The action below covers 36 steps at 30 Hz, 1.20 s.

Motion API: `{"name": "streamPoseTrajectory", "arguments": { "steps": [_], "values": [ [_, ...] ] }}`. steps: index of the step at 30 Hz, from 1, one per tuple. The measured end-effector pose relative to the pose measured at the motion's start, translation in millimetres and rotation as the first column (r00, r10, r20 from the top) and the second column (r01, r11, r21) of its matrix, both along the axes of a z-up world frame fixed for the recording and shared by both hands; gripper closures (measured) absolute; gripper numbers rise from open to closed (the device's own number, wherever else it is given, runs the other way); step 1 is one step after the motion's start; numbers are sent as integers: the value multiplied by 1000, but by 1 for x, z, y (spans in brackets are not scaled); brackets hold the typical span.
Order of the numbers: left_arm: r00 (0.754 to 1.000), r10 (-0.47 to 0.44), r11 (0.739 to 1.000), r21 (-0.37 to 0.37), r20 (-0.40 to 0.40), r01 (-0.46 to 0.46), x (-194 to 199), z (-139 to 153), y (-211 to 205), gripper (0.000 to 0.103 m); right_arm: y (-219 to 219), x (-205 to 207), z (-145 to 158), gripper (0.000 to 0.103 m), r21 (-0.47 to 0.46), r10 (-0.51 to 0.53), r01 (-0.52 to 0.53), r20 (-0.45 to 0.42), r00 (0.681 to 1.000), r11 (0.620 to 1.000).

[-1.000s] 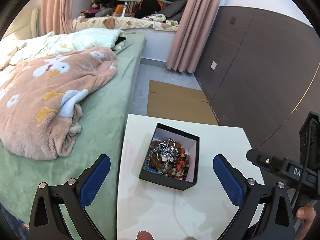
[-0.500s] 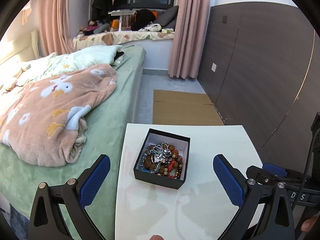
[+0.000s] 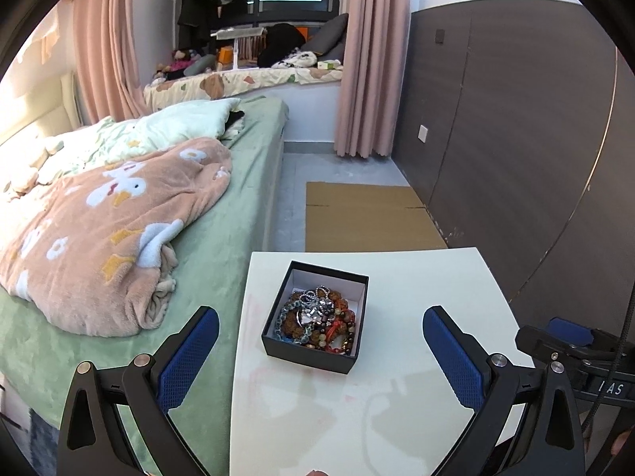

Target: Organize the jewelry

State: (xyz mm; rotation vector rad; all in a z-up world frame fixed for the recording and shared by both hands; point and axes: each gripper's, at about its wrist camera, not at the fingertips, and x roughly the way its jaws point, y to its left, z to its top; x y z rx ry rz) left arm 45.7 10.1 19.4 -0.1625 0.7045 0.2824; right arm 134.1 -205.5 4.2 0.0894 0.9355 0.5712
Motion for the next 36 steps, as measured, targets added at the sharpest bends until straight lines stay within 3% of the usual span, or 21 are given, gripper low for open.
{"name": "streamPoseTrajectory", "arguments": {
  "steps": [7, 36],
  "values": [
    [1000, 2, 1000, 4, 0, -2, -3, 4, 1, 1, -4, -5, 3, 7, -37, -4, 5, 28, 1000, 999],
    [1000, -22, 1000, 19, 1, 22, -2, 5, -9, 0, -26, -7, 12, 7, -24, -46, 48, 70, 996, 999]
  ]
}}
